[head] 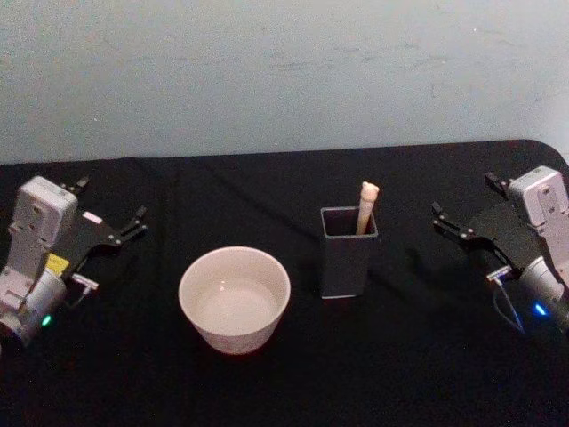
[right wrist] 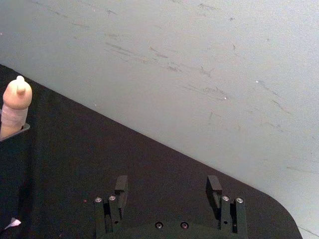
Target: Pick up the stirring spoon with one hand, stir inside the cup, then place it back in its original position.
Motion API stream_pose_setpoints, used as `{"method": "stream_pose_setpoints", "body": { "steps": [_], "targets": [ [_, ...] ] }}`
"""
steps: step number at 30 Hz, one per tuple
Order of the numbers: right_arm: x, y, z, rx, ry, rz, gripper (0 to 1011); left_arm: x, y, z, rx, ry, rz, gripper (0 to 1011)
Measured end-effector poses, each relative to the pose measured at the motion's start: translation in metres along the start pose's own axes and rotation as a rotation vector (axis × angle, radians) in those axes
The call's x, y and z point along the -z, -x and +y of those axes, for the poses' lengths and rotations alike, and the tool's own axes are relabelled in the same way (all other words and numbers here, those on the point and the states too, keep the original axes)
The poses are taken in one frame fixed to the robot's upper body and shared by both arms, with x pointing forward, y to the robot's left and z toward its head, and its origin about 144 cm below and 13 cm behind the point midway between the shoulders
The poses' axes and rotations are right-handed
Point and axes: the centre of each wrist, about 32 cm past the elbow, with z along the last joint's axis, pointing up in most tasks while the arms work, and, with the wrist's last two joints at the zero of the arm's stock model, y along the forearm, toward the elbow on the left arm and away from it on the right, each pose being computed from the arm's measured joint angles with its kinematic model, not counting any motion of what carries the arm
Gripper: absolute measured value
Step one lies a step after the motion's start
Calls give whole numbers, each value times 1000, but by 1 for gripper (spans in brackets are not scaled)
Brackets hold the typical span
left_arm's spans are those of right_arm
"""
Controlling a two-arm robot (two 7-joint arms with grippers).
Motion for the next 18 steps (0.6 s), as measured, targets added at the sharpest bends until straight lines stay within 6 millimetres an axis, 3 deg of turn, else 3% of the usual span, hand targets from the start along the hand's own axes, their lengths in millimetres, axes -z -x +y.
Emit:
{"method": "stream_pose_setpoints", "body": {
  "steps": [18],
  "targets": [
    [0,0,0,0,0,0,1000,0,0,0,0,0,0,1001]
  ]
}}
